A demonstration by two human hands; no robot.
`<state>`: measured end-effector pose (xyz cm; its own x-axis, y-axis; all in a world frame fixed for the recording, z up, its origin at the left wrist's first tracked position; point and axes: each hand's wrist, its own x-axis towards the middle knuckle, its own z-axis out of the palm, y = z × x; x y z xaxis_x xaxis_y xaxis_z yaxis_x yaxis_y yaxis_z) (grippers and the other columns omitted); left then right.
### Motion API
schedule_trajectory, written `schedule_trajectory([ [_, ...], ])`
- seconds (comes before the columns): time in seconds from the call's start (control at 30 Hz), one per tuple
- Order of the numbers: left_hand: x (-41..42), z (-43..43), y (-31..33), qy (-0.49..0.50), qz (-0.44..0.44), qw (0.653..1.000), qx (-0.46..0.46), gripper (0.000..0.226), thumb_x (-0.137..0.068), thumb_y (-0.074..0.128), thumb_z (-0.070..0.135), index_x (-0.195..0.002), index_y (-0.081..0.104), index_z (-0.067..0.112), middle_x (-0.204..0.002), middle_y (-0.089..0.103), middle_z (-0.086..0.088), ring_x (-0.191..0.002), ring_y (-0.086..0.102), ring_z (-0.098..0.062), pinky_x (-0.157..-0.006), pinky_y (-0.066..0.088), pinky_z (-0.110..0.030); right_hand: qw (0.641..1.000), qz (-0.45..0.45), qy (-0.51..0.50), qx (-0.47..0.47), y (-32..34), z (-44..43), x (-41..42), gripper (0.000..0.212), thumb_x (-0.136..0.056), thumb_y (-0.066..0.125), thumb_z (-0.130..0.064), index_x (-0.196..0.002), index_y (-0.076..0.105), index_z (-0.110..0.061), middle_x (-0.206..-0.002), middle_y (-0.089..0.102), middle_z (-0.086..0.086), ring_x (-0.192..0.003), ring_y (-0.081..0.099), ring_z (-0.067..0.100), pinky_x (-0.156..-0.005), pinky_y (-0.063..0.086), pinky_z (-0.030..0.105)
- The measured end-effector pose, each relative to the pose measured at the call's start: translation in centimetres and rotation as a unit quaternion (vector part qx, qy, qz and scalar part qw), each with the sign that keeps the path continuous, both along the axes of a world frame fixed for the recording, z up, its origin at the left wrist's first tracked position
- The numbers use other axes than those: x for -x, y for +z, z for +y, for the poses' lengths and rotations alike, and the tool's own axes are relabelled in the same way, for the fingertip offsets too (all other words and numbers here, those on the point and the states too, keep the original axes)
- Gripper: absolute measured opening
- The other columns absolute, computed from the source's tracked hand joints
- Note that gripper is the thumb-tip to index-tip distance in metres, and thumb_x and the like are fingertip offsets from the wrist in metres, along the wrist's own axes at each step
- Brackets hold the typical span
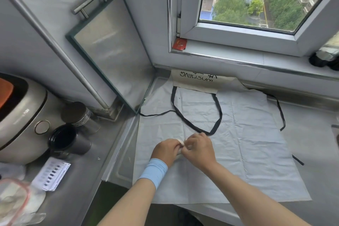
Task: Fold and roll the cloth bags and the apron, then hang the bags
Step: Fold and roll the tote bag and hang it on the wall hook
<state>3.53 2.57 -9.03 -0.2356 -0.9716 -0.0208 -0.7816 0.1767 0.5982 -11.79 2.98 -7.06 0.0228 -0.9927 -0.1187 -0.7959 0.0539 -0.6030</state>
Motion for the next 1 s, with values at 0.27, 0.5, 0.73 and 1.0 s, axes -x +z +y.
schedule_trajectory([
  [0.27, 1.0, 1.1, -0.9, 0.057, 0.079, 0.995, 0.006, 0.007, -0.085, 0.063, 0.011, -0.089, 0.068, 0.011, -0.084, 0.065, 0.000, -0.077, 0.059, -0.016, -0.071, 0.047, -0.026, 0.998, 0.022, 0.049, 0.031, -0.8, 0.2, 0.1, 0.034, -0.072, 0.058, -0.007, -0.103, 0.064, -0.021, -0.106, 0.053, -0.003, -0.096, 0.045, 0.022, -0.076, 0.046, 0.036],
  [0.5, 0.1, 0.3, -0.9, 0.079, 0.108, 0.990, -0.040, 0.005, -0.083, 0.065, 0.011, -0.085, 0.069, 0.014, -0.081, 0.067, 0.003, -0.072, 0.052, -0.008, -0.070, 0.037, -0.006, 0.977, 0.101, 0.156, 0.100, -1.4, -0.9, 1.3, 0.018, -0.089, 0.068, -0.034, -0.085, 0.071, -0.018, -0.086, 0.066, -0.004, -0.092, 0.058, 0.022, -0.090, 0.044, 0.040],
  [0.73, 0.3, -0.3, -0.5, 0.141, 0.174, 0.963, -0.149, 0.009, -0.079, 0.072, 0.016, -0.082, 0.072, 0.024, -0.085, 0.071, 0.009, -0.081, 0.064, -0.005, -0.077, 0.048, -0.018, 0.967, 0.159, 0.137, 0.142, 0.1, -0.8, -0.3, 0.023, -0.066, 0.086, -0.017, -0.062, 0.063, -0.017, -0.051, 0.058, -0.003, -0.044, 0.057, 0.021, -0.041, 0.031, 0.021],
  [1.0, 0.0, -0.8, 1.1, 0.233, 0.215, 0.939, -0.134, 0.030, -0.070, 0.081, 0.036, -0.092, 0.059, 0.034, -0.102, 0.055, 0.013, -0.090, 0.056, 0.003, -0.070, 0.041, -0.006, 0.996, 0.029, 0.048, 0.068, 0.0, 0.0, 0.8, 0.009, -0.089, 0.060, -0.030, -0.086, 0.057, -0.022, -0.071, 0.066, -0.006, -0.061, 0.059, 0.018, -0.054, 0.044, 0.031],
])
